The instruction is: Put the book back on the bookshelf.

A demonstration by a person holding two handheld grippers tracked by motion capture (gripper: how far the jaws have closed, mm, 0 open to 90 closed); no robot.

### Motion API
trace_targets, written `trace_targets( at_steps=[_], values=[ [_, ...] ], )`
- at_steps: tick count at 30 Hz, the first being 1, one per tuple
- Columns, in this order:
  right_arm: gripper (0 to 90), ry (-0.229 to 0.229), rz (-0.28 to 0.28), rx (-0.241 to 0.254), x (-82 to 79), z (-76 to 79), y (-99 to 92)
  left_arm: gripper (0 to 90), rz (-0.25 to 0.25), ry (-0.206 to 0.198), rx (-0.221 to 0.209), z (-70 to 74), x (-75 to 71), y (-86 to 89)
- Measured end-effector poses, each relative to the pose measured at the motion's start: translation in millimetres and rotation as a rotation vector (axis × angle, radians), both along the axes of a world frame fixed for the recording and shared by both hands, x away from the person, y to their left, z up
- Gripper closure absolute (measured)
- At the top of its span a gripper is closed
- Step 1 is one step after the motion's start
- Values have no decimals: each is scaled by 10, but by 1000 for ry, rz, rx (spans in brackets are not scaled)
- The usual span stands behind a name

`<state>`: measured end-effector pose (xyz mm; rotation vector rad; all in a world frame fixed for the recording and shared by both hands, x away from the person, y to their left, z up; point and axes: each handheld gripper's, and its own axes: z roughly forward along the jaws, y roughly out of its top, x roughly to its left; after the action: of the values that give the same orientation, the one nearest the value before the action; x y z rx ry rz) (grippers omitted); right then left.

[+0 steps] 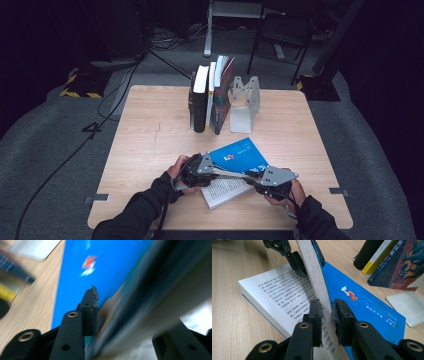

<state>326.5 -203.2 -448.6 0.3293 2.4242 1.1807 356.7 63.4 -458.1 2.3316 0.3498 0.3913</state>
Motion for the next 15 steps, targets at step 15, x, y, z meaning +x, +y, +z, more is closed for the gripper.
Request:
trace_targets(
  at_steps=[15],
  values=[
    [446,28,-123,12,323,-34,-450,743,-60,9,-66,94,24,197]
  ],
)
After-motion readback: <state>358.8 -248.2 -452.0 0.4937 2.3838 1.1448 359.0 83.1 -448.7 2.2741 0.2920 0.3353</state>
